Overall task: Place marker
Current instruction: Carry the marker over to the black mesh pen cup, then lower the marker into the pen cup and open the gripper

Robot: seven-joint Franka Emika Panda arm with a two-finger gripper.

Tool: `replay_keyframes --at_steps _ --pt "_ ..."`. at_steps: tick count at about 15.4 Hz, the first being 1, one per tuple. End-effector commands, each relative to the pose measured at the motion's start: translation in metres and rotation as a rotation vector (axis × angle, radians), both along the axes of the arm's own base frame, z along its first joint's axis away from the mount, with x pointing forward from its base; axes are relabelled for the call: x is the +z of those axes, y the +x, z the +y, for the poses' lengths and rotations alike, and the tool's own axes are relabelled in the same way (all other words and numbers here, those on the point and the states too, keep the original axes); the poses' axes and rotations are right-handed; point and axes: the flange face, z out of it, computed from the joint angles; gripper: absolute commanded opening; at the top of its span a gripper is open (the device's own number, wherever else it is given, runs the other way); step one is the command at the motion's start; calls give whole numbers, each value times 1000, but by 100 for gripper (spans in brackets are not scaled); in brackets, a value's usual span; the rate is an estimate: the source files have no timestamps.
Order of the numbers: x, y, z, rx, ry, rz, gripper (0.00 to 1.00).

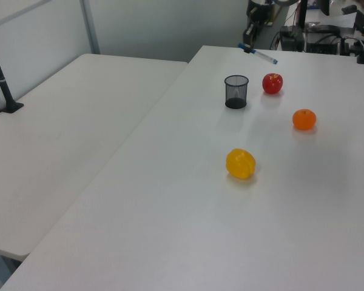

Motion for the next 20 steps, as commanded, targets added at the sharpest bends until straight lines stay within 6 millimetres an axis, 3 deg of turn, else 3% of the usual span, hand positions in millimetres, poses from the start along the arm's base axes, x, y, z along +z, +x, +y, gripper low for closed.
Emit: replay_keyframes --at_steps 1,6,12,20 --pt "-6 15 -14 -77 0 -171 15" --pt "-30 33 -14 -128 16 -361 15" --pt "-73 50 -15 -115 13 -431 17" --pt "-106 44 -20 -120 12 -392 18"
